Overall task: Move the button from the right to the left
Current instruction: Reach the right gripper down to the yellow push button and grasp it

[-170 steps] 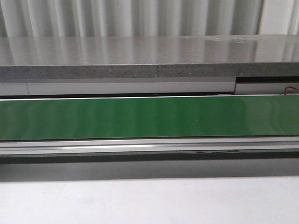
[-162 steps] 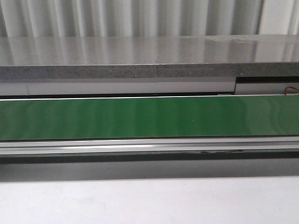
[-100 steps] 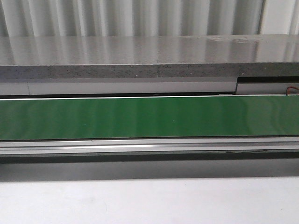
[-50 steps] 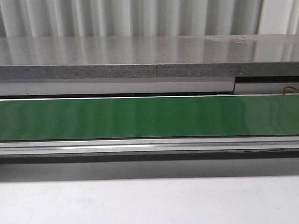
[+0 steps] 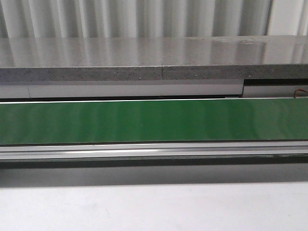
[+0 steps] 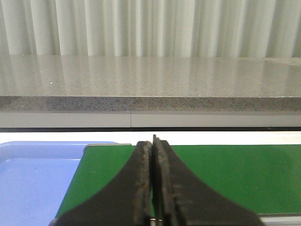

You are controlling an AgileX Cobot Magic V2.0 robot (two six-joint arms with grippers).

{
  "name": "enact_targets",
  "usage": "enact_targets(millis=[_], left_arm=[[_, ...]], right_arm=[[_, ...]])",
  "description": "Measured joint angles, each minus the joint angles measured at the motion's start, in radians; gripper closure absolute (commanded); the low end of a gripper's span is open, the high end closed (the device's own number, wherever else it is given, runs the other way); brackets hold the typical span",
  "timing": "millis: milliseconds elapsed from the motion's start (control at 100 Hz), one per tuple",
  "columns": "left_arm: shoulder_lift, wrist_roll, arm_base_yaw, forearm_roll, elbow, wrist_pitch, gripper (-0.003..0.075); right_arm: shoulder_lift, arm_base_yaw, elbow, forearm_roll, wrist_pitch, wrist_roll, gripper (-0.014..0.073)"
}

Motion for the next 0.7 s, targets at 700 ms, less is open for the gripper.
enact_targets(millis=[700], left_arm=[[0.0, 0.0, 0.0, 0.0, 0.0, 0.0, 0.074]], right_arm=[[0.407, -0.273, -0.195, -0.09, -0.028, -0.006, -0.0037]])
